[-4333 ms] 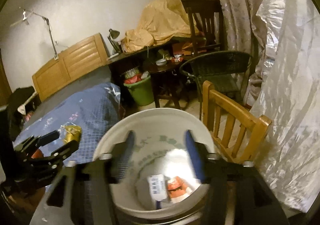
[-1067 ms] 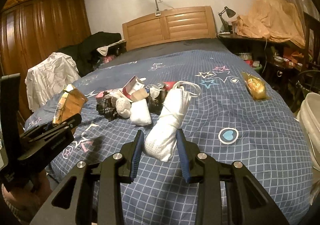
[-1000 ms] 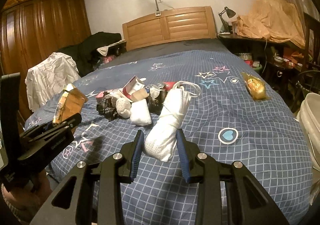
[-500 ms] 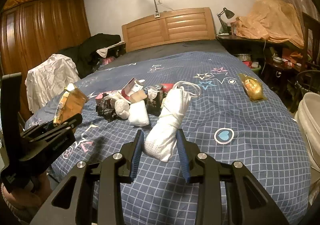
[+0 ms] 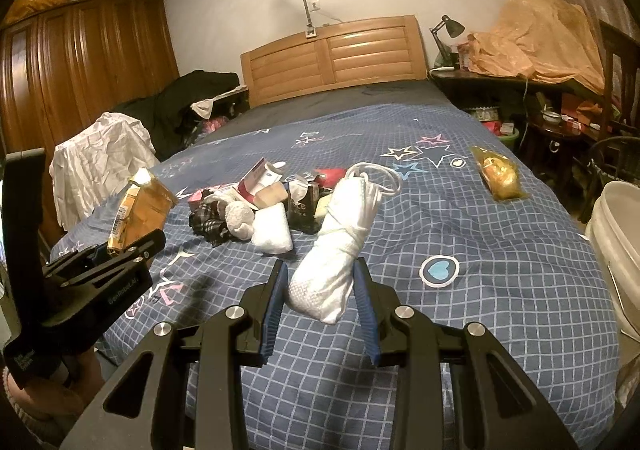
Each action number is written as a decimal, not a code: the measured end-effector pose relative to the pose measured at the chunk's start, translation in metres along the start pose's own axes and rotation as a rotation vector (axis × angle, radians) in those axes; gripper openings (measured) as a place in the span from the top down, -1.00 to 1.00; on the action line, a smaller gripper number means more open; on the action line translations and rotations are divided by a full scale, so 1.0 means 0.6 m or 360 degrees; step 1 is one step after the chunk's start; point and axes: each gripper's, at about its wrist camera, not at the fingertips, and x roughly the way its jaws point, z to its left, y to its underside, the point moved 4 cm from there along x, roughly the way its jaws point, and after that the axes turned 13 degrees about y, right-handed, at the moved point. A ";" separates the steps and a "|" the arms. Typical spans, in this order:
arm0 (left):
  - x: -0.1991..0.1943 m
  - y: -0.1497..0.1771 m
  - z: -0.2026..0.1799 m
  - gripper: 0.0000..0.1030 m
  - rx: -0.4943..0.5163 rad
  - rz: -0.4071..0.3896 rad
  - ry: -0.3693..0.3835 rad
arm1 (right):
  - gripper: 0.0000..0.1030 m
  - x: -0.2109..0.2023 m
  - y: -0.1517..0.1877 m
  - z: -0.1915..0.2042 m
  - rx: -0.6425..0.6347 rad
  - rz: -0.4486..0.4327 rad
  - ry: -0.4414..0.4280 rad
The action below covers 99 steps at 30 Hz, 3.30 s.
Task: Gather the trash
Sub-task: 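Lift the brown box and white tissue off the bed with both grippers, then carry the box and tissue over the white bucket with both grippers, then open both grippers to drop the tissue and box into the bucket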
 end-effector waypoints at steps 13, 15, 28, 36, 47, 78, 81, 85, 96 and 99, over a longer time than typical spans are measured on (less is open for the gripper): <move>0.001 -0.002 -0.014 0.31 0.0036 0.0006 -0.0005 | 0.31 -0.006 -0.002 -0.016 0.0030 -0.0014 0.0010; 0.002 -0.003 -0.019 0.31 0.0047 0.0008 -0.0002 | 0.31 -0.008 -0.003 -0.021 0.0038 -0.0022 0.0017; 0.008 -0.035 -0.097 0.31 0.0169 -0.0020 0.0089 | 0.31 -0.034 -0.019 -0.100 0.0140 -0.0091 0.0132; 0.022 -0.059 -0.203 0.31 0.0313 -0.0034 0.0214 | 0.31 -0.060 -0.033 -0.206 0.0254 -0.0155 0.0280; 0.050 -0.072 -0.413 0.30 0.0558 -0.0008 0.0524 | 0.31 -0.111 -0.043 -0.422 0.0446 -0.0225 0.0626; 0.154 -0.084 -0.728 0.11 0.0674 0.0315 0.1257 | 0.31 -0.109 0.006 -0.761 0.0597 0.0023 0.0888; 0.153 -0.120 -0.681 -0.27 0.0569 0.0178 0.1077 | 0.33 -0.096 0.006 -0.756 0.0598 0.0026 0.0864; 0.221 -0.164 -0.599 -0.44 0.0461 0.0133 0.0530 | 0.34 -0.091 0.008 -0.746 0.0600 0.0020 0.0844; 0.226 -0.127 -0.583 -0.44 0.0481 0.0269 0.0686 | 0.39 -0.088 0.029 -0.745 0.0647 0.0043 0.0815; 0.205 -0.109 -0.557 -0.44 0.0433 0.0272 0.0764 | 0.38 -0.083 0.032 -0.743 0.0637 0.0062 0.0794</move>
